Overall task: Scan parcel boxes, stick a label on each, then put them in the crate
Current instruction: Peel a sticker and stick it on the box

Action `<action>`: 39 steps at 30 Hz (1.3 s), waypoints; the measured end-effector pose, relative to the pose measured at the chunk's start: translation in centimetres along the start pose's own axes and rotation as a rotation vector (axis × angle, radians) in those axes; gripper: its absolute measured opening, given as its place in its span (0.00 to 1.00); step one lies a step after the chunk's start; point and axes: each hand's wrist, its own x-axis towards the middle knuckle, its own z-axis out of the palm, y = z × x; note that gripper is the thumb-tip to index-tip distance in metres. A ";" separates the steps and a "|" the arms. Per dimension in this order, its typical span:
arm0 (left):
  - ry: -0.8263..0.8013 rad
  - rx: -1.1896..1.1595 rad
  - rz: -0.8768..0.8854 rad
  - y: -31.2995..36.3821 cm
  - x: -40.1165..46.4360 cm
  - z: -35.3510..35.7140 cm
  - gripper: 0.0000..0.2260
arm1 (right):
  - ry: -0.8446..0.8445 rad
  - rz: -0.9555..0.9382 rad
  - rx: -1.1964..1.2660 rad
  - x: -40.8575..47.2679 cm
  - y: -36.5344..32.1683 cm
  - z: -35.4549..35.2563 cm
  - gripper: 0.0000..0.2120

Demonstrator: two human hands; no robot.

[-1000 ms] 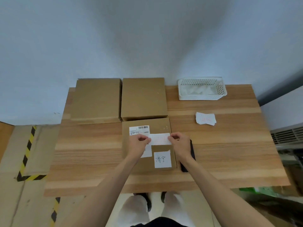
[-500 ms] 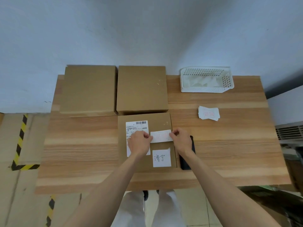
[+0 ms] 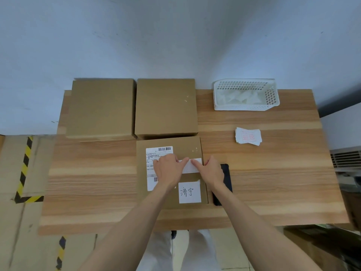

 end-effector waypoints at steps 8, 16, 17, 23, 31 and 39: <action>-0.008 -0.078 -0.058 -2.8 0.2 -0.9 0.20 | -0.083 0.042 0.215 1.0 2.0 -0.8 0.18; -0.011 0.205 0.094 -2.4 -1.2 0.2 0.28 | -0.093 -0.010 -0.078 -1.6 2.3 -0.1 0.28; -0.026 0.214 0.095 -2.6 -1.1 0.1 0.28 | -0.101 -0.005 -0.060 -1.5 2.5 -0.2 0.27; -0.027 0.162 0.044 -5.6 -1.2 -1.4 0.23 | -0.130 -0.060 0.034 -1.1 3.4 -0.7 0.20; 0.171 -0.225 -0.046 -11.2 -2.1 -3.5 0.26 | -0.183 -0.062 0.248 -2.1 2.6 -0.3 0.33; -0.203 -0.735 -0.206 -15.1 -3.5 -3.1 0.45 | -0.288 -0.052 0.438 -3.1 4.3 1.5 0.33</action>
